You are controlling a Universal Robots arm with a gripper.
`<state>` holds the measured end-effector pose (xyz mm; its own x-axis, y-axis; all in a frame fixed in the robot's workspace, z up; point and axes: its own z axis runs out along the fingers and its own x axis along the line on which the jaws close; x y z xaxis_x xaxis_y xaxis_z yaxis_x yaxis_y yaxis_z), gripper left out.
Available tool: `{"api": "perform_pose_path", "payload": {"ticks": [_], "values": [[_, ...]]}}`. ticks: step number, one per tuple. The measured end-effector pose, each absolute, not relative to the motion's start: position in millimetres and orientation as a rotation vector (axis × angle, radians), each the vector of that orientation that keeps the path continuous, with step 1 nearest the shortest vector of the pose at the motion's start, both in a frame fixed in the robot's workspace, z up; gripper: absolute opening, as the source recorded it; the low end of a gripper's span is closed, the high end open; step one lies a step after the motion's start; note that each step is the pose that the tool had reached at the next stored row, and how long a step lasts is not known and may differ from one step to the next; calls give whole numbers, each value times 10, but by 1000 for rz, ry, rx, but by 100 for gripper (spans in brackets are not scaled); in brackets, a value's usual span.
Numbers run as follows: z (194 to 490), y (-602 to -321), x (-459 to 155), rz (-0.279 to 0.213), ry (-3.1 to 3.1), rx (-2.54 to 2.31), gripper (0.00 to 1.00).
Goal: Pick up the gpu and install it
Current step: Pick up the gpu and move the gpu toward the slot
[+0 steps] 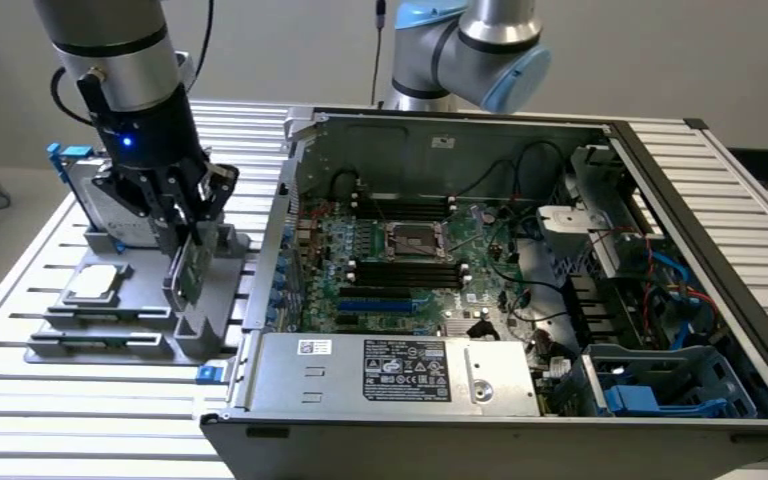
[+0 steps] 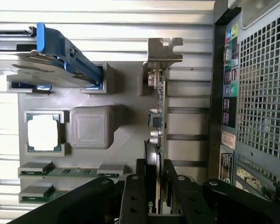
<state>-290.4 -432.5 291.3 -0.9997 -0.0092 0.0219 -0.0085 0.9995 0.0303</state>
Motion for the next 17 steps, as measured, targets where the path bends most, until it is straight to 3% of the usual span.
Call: {"api": "perform_pose_path", "payload": {"ticks": [17], "values": [[3686, -4331, -2831, -49, -3119, 14, 26]]}}
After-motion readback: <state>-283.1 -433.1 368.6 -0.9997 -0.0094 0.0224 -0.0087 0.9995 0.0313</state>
